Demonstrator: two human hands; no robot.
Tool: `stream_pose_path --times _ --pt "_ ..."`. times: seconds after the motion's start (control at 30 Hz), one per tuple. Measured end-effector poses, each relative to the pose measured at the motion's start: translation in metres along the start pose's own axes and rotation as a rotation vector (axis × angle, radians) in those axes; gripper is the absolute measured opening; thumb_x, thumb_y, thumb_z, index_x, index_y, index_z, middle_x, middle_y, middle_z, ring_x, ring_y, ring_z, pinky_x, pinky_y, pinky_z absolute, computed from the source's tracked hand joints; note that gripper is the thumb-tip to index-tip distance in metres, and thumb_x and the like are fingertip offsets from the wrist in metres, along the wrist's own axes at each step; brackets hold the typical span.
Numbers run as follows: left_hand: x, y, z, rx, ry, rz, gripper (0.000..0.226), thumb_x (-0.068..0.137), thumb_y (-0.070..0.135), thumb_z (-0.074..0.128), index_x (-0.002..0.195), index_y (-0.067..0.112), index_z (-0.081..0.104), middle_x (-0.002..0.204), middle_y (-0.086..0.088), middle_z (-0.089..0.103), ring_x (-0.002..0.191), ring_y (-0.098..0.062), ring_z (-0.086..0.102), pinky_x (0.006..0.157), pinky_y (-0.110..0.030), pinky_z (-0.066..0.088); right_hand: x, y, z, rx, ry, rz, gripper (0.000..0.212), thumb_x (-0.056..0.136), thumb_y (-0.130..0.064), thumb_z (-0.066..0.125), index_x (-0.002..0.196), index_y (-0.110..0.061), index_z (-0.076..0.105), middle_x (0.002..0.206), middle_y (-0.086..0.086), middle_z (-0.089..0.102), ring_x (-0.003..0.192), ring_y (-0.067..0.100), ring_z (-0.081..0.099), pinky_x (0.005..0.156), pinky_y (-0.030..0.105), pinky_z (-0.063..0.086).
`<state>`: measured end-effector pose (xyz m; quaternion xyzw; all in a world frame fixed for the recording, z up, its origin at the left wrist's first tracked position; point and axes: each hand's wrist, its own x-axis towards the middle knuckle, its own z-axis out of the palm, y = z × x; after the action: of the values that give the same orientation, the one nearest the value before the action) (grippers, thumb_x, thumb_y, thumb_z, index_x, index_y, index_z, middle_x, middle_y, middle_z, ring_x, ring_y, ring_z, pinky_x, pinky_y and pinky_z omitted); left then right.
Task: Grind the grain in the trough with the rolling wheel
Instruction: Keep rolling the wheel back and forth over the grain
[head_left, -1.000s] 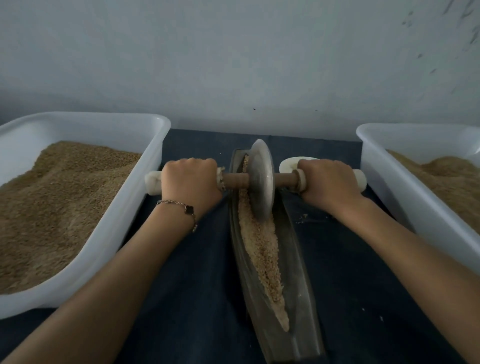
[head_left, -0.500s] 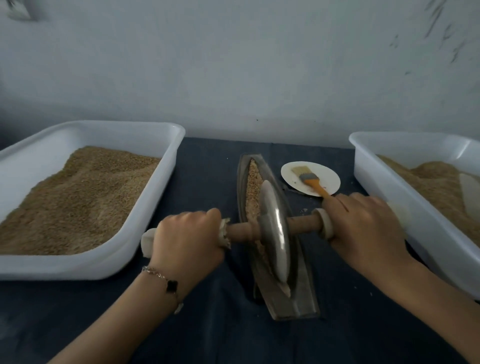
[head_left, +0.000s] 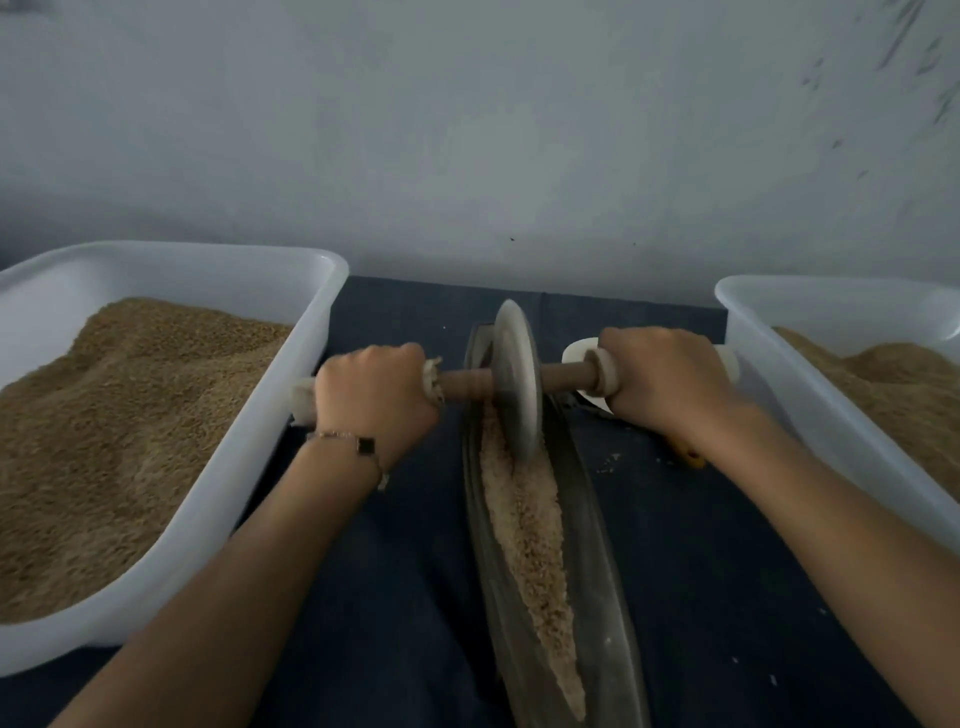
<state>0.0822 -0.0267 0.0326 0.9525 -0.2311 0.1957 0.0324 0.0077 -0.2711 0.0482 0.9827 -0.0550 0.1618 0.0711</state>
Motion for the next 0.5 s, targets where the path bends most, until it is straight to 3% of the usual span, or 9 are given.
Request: stream_pose_path --times 0.13,0.2,0.37,0.43,0.5 --pt "0.025 0.001 -0.001 0.015 -0.023 -0.035 0.019 0.087 0.031 0.048 0.069 0.022 0.047 0.061 0.005 0.043 0.06 -0.019 0.044 0.06 -0.03 0.031 0.015 0.005 0.007 0.004 0.132 -0.009 0.023 0.072 -0.015 0.061 0.073 -0.023 0.04 0.059 -0.012 0.036 0.057 0.017 0.035 0.05 0.029 0.018" --pt "0.023 0.003 0.0 0.059 -0.015 -0.027 0.019 0.087 0.03 0.047 0.07 0.022 0.047 0.061 0.005 0.043 0.059 -0.018 0.043 0.06 -0.03 0.031 0.01 0.004 0.013 0.011 0.189 -0.02 0.023 0.07 -0.014 0.063 0.072 -0.02 0.041 0.062 -0.005 0.047 0.058 0.02 0.035 0.054 0.03 0.022" --pt "0.008 0.016 -0.006 0.184 0.074 0.058 0.025 0.082 0.029 0.054 0.066 0.023 0.037 0.056 0.007 0.033 0.058 -0.016 0.037 0.063 -0.03 0.028 -0.024 0.003 0.027 0.077 0.16 0.057 0.011 0.078 -0.017 0.064 0.081 -0.012 0.055 0.076 0.003 0.061 0.066 0.024 0.052 0.06 0.036 0.039" --pt "-0.002 0.019 -0.01 0.201 0.073 0.087 0.029 0.081 0.028 0.056 0.064 0.023 0.034 0.056 0.007 0.032 0.059 -0.015 0.036 0.063 -0.03 0.027 -0.04 0.001 0.028 0.067 0.127 0.07 0.016 0.08 -0.017 0.064 0.094 -0.011 0.06 0.086 0.006 0.065 0.076 0.027 0.059 0.068 0.041 0.046" --pt "-0.017 0.019 -0.012 0.197 0.061 0.096 0.035 0.083 0.03 0.056 0.062 0.023 0.029 0.056 0.008 0.032 0.057 -0.013 0.034 0.062 -0.029 0.026 -0.057 -0.004 0.024 0.037 0.156 0.045 0.024 0.075 -0.013 0.068 0.098 -0.008 0.061 0.087 0.01 0.065 0.076 0.031 0.059 0.065 0.041 0.044"
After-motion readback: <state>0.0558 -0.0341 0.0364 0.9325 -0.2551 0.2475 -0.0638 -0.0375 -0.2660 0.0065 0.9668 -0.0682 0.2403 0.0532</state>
